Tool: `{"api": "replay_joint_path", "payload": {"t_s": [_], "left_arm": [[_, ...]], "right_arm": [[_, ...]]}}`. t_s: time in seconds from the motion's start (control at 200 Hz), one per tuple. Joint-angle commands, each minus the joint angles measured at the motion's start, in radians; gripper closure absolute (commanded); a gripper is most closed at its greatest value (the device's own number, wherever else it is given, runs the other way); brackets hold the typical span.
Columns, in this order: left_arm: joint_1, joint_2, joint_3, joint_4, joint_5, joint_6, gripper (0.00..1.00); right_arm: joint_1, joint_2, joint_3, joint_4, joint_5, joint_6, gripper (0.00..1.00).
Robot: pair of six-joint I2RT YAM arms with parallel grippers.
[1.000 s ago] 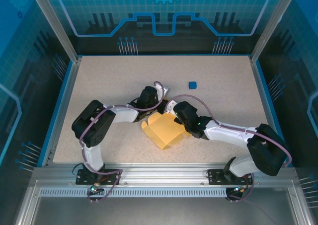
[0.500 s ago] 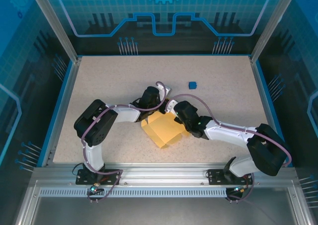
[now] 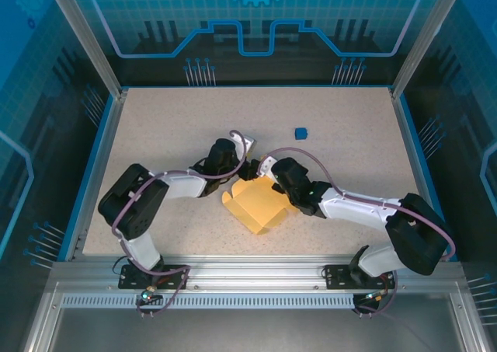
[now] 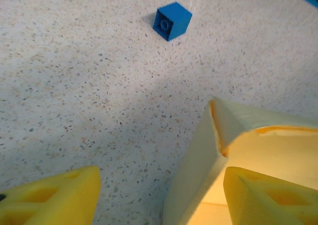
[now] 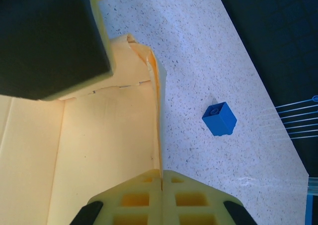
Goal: Fold the paper box
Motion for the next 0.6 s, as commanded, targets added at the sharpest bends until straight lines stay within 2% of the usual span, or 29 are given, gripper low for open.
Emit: {"api": "replay_joint_path", "payload": {"t_s": [0.0, 0.195, 0.595], "left_arm": [[0.047, -0.08, -0.04, 0.036, 0.059, -0.062, 0.29], [0.132, -0.119, 0.004, -0.063, 0.14, -0.2, 0.27], [0.136, -0.008, 0.171, -0.21, 0.281, -0.317, 0.23]], "right_arm": [[-0.011, 0.018, 0.03, 0.042, 0.014, -0.045, 1.0], [0.003, 0.026, 0.018, 0.12, 0.007, -0.125, 1.0], [0.058, 0.13, 0.015, 0.265, 0.06, -0.275, 1.0]]}}
